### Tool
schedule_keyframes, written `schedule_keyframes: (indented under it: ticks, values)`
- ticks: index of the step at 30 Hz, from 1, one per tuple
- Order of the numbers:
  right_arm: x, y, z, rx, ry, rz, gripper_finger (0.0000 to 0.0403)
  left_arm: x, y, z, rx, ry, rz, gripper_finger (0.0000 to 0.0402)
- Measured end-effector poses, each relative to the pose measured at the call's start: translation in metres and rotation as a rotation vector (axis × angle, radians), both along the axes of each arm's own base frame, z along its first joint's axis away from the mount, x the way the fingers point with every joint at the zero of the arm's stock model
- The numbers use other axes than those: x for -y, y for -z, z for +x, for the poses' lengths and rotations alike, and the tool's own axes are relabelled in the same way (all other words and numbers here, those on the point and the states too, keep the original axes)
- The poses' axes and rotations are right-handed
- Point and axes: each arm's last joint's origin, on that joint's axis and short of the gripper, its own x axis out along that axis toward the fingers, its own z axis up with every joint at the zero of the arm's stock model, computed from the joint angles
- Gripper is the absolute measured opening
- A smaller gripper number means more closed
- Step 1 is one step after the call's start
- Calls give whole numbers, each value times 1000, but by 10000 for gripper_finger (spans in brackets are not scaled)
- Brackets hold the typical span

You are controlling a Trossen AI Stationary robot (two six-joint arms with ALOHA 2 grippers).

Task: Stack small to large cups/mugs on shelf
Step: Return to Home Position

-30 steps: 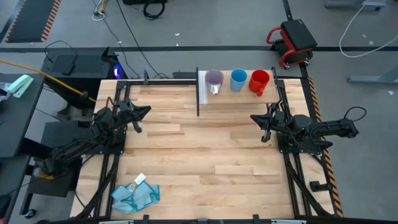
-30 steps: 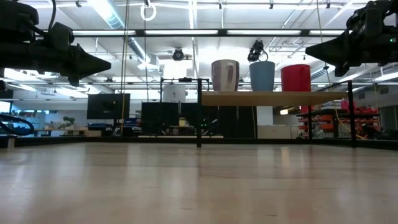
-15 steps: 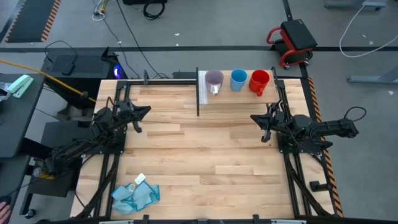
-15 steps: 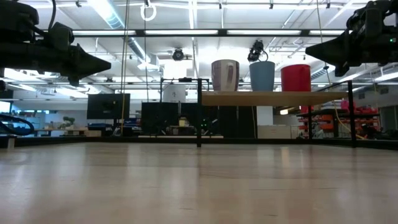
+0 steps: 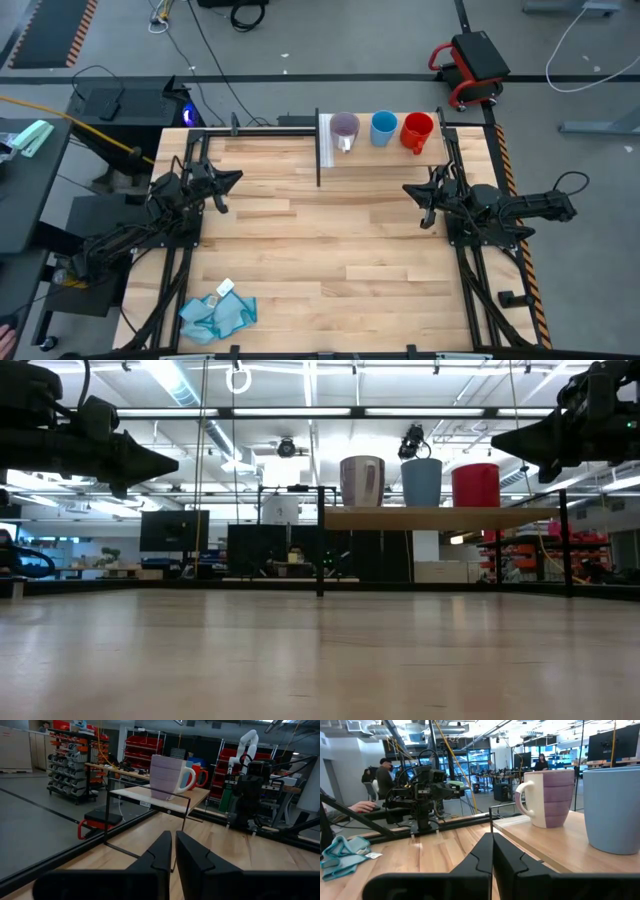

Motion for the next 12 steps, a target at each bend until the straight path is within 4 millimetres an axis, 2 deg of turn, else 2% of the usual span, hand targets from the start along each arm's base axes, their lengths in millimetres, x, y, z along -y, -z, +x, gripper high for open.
schedule_keyframes:
  ticks: [12]
  values:
    - [0,0,0,0,0,0,11,0,0,0,0,0,0,40]
